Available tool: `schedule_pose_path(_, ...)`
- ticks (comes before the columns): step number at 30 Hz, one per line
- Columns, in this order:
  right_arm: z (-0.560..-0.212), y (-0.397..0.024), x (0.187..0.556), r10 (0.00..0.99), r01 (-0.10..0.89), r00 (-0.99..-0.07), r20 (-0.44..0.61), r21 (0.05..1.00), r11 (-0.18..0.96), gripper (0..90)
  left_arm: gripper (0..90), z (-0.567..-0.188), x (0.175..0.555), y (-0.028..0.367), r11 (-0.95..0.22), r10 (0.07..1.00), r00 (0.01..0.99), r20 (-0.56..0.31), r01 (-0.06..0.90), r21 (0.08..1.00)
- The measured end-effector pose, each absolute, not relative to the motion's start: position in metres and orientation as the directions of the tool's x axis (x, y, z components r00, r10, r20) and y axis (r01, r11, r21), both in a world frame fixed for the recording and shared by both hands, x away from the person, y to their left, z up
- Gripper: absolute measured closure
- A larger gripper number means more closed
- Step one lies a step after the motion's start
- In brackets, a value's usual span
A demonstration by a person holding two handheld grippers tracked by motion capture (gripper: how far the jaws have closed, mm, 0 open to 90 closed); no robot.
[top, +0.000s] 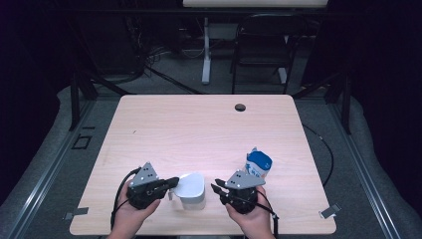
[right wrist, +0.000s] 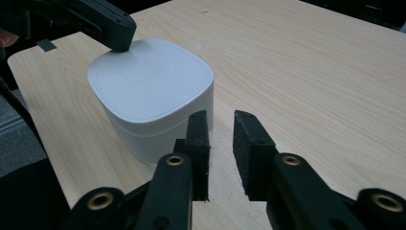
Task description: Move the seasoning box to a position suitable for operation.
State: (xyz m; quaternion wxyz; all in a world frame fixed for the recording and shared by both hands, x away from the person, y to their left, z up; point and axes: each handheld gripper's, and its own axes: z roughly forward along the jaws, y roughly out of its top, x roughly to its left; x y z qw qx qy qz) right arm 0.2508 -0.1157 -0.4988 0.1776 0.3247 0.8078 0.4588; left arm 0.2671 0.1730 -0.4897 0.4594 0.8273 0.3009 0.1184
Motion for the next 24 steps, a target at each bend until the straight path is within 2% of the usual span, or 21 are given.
schedule_pose_path(9,-0.501,-0.113,0.252,0.654,0.387,-0.754,0.059,0.845,0.37,90.0,90.0,-0.49,0.265,0.175,-0.402,0.603,0.794,-0.072,0.382,0.832)
schedule_pose_path(24,-0.513,-0.102,0.25,0.619,0.385,-0.784,0.046,0.818,0.428,90.0,90.0,-0.49,0.265,0.176,-0.405,0.606,0.793,-0.066,0.379,0.832)
